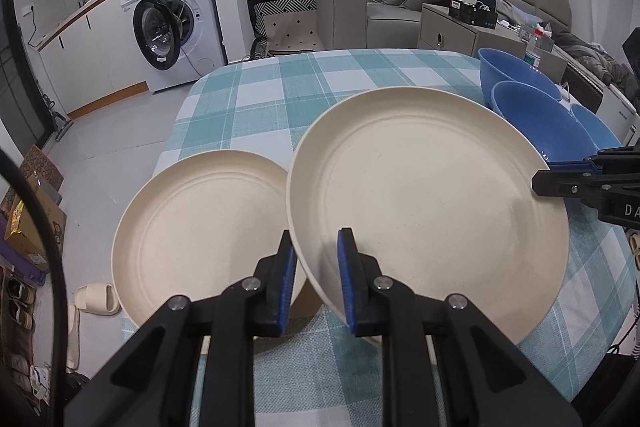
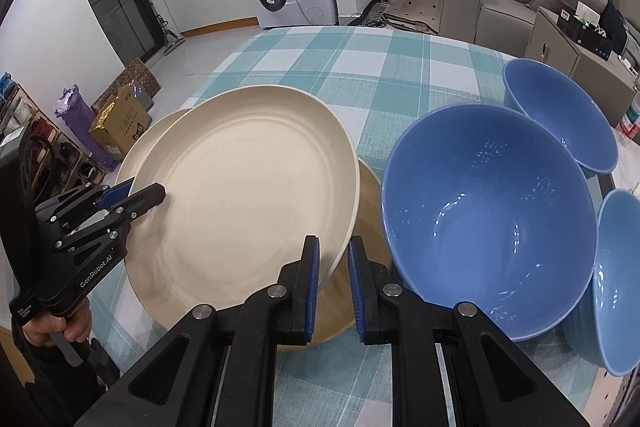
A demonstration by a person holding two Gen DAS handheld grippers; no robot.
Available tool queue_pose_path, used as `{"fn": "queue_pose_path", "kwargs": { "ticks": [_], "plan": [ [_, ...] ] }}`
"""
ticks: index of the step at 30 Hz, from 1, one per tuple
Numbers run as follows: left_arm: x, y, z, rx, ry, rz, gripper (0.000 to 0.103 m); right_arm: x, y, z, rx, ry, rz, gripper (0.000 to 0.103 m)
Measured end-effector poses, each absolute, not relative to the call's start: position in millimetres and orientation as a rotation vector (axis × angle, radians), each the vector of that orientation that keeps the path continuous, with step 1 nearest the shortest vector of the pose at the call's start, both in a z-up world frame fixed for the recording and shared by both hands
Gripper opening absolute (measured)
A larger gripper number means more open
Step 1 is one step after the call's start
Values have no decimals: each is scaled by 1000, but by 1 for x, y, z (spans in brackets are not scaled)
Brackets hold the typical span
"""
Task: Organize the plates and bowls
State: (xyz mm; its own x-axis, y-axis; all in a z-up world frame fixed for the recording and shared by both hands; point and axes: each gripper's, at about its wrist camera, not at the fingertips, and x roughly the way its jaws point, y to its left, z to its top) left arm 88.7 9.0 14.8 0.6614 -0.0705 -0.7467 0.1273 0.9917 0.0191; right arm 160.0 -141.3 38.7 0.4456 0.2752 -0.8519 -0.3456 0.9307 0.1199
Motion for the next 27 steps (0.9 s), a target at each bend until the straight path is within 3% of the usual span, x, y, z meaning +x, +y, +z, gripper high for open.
{"fn": "queue_pose_path", "kwargs": {
  "ticks": [27],
  "plan": [
    [102,-2,-14,93,892,-120,20,162,-145,9,-70,1067,356,17]
  ]
}}
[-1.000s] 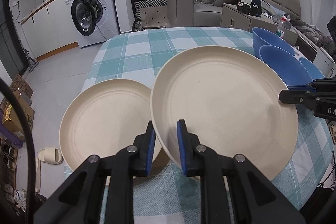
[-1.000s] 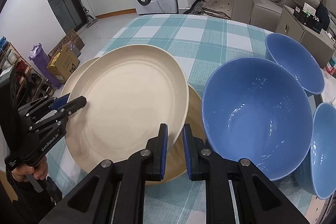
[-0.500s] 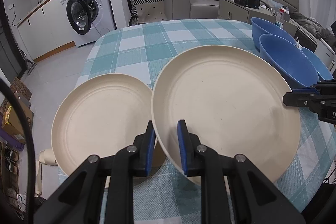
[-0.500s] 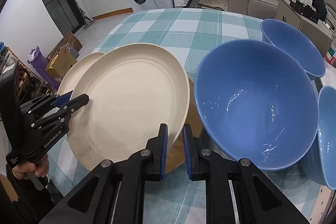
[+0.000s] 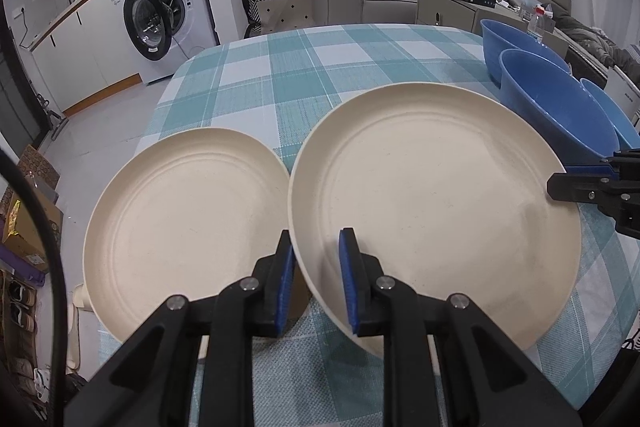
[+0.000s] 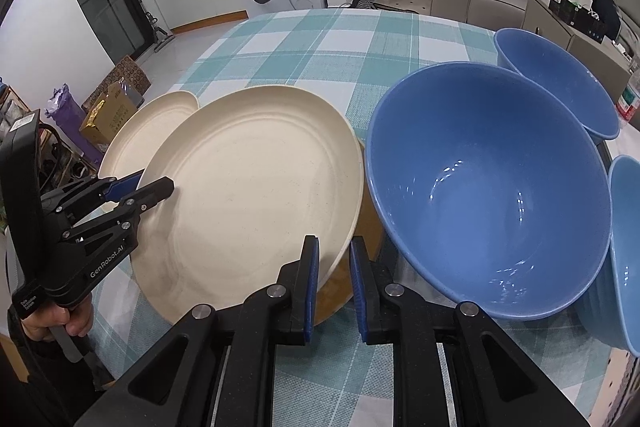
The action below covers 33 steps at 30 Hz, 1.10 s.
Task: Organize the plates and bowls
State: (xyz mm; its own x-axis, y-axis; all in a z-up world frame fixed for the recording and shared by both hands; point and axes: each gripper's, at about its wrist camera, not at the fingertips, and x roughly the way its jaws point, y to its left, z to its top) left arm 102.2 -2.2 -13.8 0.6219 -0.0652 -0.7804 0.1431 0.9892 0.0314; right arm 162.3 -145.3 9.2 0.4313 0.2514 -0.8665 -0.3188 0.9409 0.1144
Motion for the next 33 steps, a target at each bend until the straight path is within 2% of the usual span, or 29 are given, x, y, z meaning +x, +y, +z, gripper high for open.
{"fn": "queue_pose_path", "kwargs": {
  "ticks": [33],
  "plan": [
    [101,-26,-27,214,875,-68,23,154,-140,-9,-231,1024,262,18]
  ]
}}
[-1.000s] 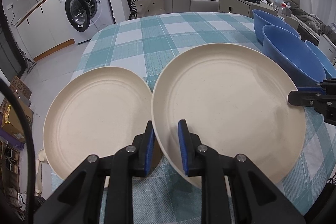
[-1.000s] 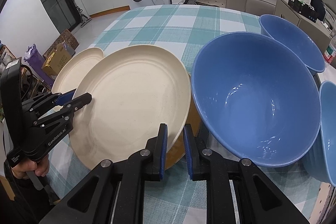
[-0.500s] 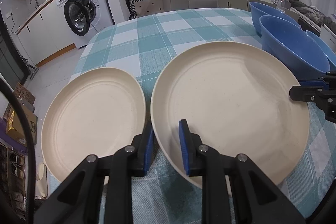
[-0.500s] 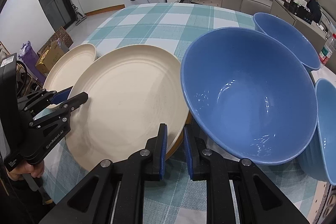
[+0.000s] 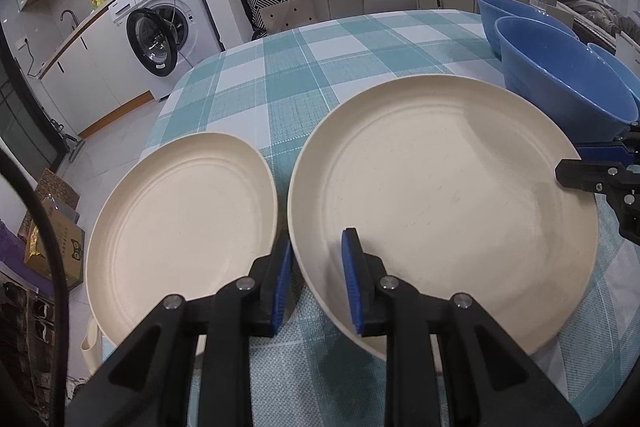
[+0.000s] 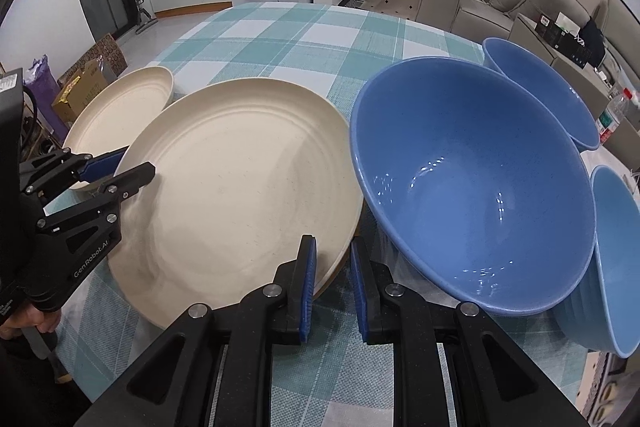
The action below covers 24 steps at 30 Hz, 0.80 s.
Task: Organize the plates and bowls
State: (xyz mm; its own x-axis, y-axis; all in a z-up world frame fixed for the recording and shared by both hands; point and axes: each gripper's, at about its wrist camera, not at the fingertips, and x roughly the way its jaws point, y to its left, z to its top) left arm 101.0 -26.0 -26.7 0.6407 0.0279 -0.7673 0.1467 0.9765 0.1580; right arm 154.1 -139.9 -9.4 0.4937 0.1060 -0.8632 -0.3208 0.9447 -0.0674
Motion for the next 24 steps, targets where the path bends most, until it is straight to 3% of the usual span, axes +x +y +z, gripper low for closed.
{"fn": "queue_pose_path", "kwargs": {
  "ticks": [24],
  "plan": [
    [99,-34,-31,264,861,-49,26,150,-142,-19,-210,1012,257,20]
  ]
}}
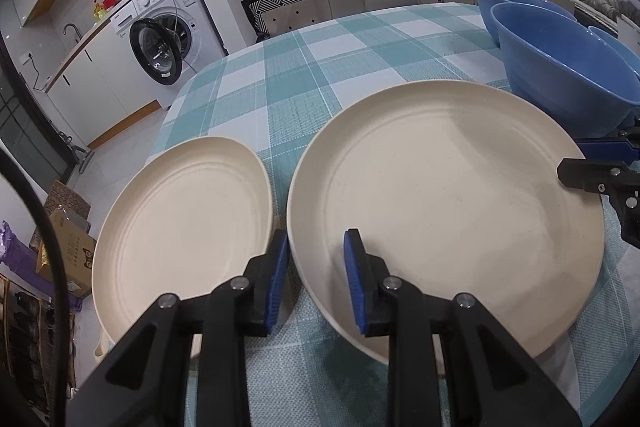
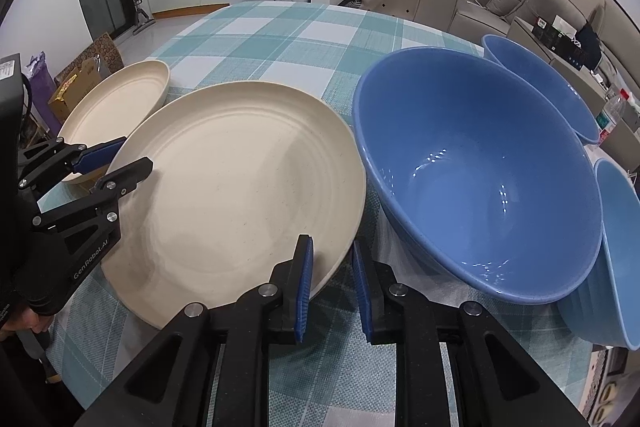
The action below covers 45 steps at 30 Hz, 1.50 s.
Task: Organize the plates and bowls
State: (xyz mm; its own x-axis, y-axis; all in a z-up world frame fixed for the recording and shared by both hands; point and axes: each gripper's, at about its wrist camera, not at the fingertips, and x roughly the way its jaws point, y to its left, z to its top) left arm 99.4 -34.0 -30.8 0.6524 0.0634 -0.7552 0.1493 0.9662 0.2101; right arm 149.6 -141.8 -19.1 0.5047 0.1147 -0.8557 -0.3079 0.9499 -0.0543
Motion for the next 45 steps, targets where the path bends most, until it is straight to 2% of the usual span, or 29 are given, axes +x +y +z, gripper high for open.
{"fn": "queue_pose_path", "kwargs": {
  "ticks": [10,15,17,21,23,26,33,37,41,42,43,45],
  "plan": [
    [102,-26,-28,191,874,-82,31,154,-149,-17,-146,1030,283,21],
    [103,-22,-26,148,884,-116,36,153,-152,-14,-124,1025,302,28],
    [103,-20,-24,128,888,-126,36,152,-152,-12,-116,1021,306,40],
    [101,-13,-17,79,883,-137,42,152,-153,-6,-93,1011,315,50],
    [100,-8,-12,59,874,-135,50,150,-151,-2,-105,1003,316,61],
    [99,-3,-6,39,868,-125,51,145,-149,4,-97,995,352,75],
    [101,12,1,-26,882,-110,53,136,-140,15,-104,983,381,85],
    [100,22,7,-53,872,-102,63,133,-140,22,-60,979,416,94],
    [99,30,11,-67,865,-94,66,129,-133,29,-87,953,421,100],
    [99,33,12,-78,868,-90,69,128,-130,31,-97,939,416,101],
    [99,36,13,-88,868,-86,79,127,-129,34,-102,929,416,101],
    [98,42,14,-114,860,-76,81,127,-126,38,-104,914,418,102]
  ]
}}
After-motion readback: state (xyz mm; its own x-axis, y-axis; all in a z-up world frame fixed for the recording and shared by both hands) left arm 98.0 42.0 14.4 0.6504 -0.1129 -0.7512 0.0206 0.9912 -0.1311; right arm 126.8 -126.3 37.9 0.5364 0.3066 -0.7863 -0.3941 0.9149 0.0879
